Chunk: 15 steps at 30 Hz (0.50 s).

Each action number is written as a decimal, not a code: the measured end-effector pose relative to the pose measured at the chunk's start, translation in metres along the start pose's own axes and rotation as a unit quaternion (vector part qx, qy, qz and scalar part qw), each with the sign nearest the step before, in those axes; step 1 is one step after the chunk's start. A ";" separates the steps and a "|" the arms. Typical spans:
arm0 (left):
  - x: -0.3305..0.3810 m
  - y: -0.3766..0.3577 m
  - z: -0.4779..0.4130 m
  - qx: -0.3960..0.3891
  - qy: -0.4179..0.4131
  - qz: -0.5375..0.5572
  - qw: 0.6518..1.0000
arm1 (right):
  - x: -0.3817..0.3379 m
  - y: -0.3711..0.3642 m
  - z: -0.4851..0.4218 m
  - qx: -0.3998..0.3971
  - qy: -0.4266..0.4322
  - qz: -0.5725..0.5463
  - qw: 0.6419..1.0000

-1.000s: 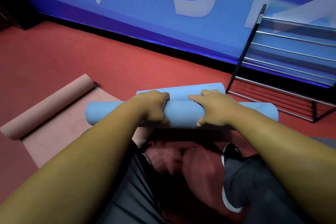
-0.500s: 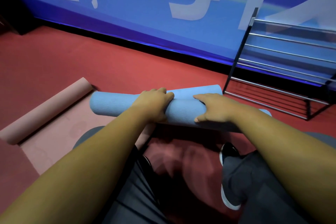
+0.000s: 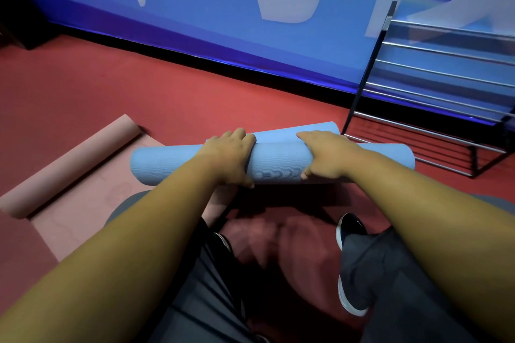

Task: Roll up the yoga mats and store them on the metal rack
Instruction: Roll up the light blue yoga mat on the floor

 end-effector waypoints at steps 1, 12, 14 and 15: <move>0.001 0.000 -0.001 0.005 0.004 -0.018 1.000 | 0.000 -0.002 -0.002 -0.010 0.000 -0.007 1.000; -0.006 -0.001 0.000 -0.006 0.010 0.084 0.996 | -0.011 -0.014 -0.002 0.018 0.049 0.051 0.997; -0.005 -0.005 -0.001 -0.024 0.008 0.087 0.996 | -0.013 -0.016 -0.001 0.016 0.052 0.047 0.997; -0.005 -0.008 -0.002 -0.033 0.008 0.085 0.996 | -0.015 -0.017 -0.001 0.012 0.051 0.044 0.998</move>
Point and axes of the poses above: each hand's wrist, its own z-axis away from the middle knuckle, its own y-axis out of the back of the hand, x = y × z, the point moved 10 cm from there along -z, towards the middle knuckle, and after that the axes turned 14 degrees about -z, right-handed, at the moved point
